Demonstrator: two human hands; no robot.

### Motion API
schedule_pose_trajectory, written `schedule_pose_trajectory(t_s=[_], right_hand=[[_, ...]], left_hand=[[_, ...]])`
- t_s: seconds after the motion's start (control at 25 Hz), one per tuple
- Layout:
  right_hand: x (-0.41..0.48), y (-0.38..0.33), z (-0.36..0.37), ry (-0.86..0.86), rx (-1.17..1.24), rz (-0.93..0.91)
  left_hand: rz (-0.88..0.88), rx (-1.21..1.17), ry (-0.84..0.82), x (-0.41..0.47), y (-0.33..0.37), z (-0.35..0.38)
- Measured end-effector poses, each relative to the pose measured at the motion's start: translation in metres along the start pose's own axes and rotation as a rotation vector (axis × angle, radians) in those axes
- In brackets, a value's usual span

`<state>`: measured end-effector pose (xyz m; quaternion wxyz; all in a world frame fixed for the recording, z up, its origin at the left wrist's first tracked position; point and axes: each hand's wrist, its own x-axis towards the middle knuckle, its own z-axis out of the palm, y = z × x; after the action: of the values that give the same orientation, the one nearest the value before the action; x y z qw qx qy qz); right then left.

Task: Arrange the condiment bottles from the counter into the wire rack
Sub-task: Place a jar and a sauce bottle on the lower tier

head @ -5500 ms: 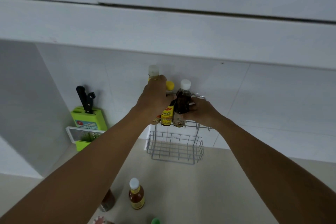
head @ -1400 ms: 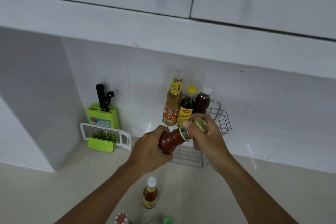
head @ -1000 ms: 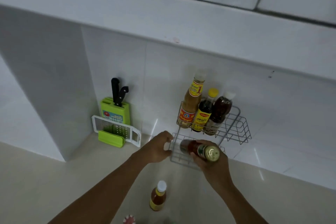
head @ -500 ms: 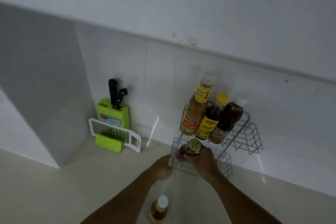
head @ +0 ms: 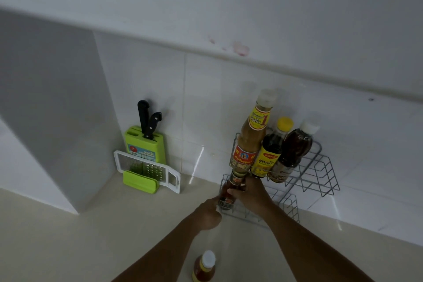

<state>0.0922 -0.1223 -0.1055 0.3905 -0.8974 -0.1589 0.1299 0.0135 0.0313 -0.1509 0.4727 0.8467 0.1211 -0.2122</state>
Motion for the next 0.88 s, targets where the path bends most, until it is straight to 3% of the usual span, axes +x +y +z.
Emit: schedule_pose_trajectory(t_s=[0.32,0.44,0.64,0.88], right_hand=[[-0.002,-0.001,0.004,-0.106,-0.084,0.111],[-0.015,0.001,0.009,-0.138,0.000,0.205],[-0.073,-0.021,0.005,0.046,-0.007,0.078],[-0.162,-0.053,0.015,-0.374,-0.115,-0.140]], left_hand=[[0.010,-0.087,-0.083,-0.005,-0.009,-0.004],[-0.024,-0.098,-0.059,-0.023,-0.008,-0.018],[-0.011,-0.076,-0.046,-0.055,-0.029,-0.045],[0.040,0.015,-0.077,-0.096,-0.035,-0.048]])
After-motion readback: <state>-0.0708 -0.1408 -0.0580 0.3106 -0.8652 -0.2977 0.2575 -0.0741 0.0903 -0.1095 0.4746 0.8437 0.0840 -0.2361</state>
